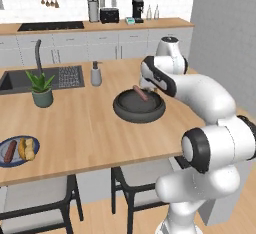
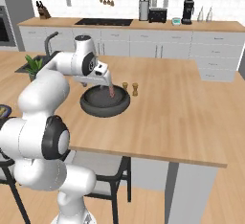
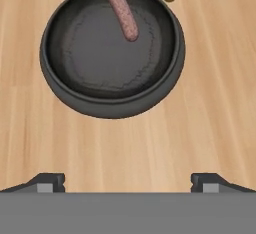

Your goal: Place one bun and one sausage from the bowl on each plate.

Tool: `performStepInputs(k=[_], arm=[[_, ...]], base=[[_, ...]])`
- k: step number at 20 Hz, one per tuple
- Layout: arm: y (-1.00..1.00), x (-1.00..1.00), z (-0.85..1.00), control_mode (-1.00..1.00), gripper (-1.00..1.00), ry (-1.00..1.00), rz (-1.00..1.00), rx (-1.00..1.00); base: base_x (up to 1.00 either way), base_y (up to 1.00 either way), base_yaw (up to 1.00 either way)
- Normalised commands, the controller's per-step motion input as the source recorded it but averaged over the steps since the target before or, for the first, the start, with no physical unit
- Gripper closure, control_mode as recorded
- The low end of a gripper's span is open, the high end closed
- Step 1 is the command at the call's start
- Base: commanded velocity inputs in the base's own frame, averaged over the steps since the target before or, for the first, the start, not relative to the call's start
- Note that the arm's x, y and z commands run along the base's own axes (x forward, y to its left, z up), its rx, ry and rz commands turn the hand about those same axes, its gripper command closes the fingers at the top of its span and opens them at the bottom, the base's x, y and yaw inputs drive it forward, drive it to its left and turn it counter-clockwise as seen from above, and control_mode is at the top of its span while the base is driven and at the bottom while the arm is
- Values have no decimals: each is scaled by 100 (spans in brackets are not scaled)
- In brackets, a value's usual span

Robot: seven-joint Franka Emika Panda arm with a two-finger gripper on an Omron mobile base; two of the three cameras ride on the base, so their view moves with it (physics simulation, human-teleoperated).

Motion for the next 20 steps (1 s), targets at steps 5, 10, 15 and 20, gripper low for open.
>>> performStepInputs(k=[5, 10, 15, 20], arm=[[4, 54, -7, -100, -100, 0, 0, 0], [11, 60, -10, -100, -100, 0, 0, 0], [-2, 71, -46, -100, -100, 0, 2, 0], [-6, 64, -55, -100, -100, 0, 6, 0]], base=[[0, 0, 0], [0, 0, 0], [0, 0, 0], [0, 0, 0]])
